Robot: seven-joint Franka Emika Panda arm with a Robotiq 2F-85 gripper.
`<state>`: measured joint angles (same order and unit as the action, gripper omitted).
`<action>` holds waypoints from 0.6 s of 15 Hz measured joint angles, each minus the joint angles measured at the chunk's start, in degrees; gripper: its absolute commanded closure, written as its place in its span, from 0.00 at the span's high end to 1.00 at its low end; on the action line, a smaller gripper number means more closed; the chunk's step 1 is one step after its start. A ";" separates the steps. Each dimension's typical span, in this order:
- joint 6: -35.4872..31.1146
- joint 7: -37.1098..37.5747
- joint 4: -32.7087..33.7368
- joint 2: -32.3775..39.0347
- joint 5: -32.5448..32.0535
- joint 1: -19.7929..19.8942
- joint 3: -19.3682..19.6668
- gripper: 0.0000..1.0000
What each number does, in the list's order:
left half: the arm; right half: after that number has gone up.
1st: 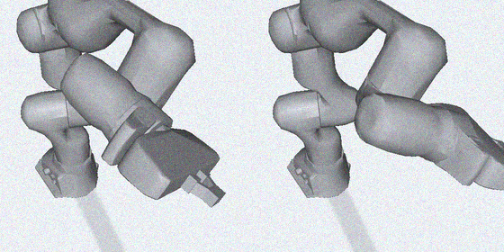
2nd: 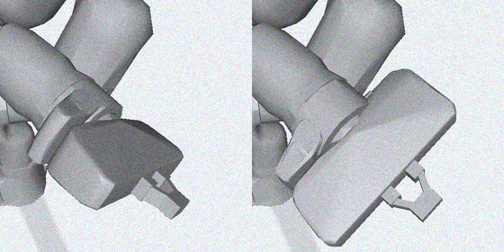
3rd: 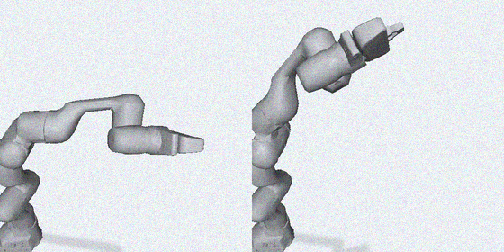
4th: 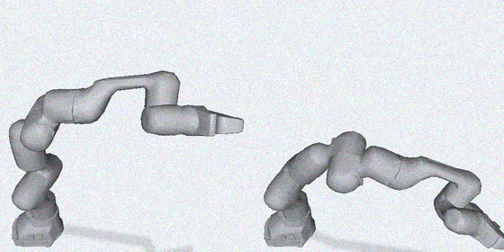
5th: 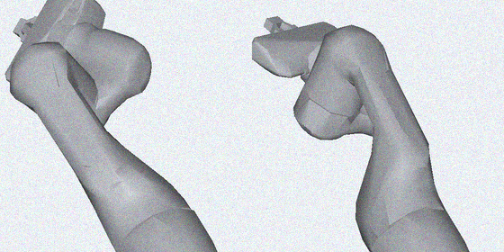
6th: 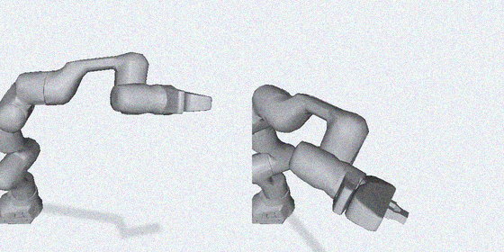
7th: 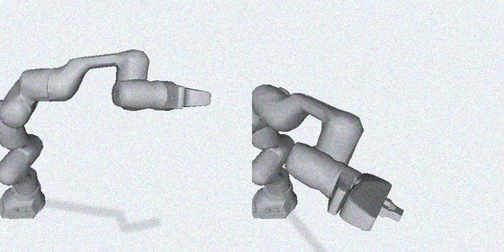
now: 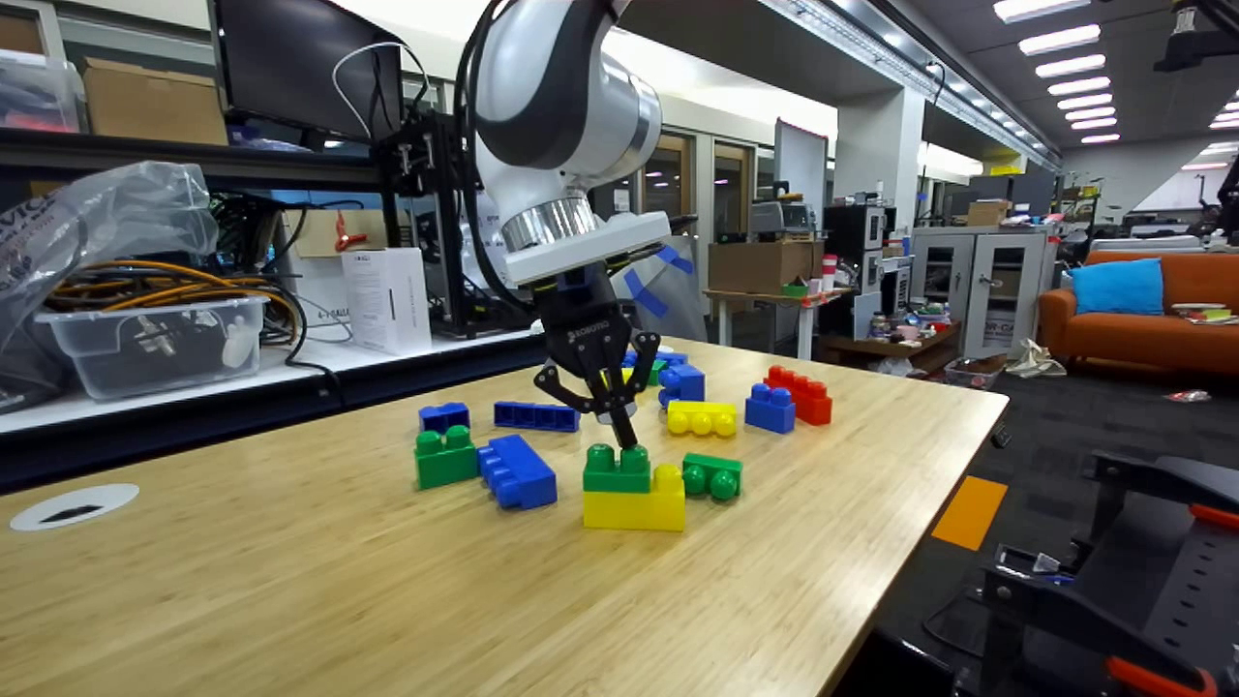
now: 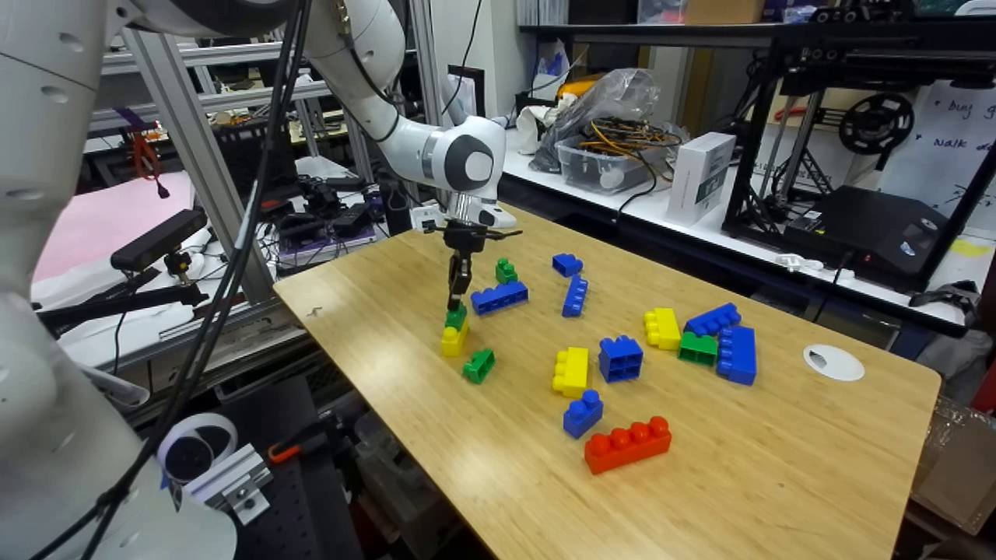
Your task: Move the yellow block at the center of the table backwards then put a green block on top of it
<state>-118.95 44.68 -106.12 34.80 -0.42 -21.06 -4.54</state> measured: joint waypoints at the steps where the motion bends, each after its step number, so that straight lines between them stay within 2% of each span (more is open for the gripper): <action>1: 0.00 -0.03 0.02 0.02 0.00 0.00 0.00 0.00; 9: -1.71 -0.48 0.75 -0.97 0.00 0.72 0.42 0.00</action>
<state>-120.66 44.21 -105.37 33.82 -0.42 -20.34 -4.12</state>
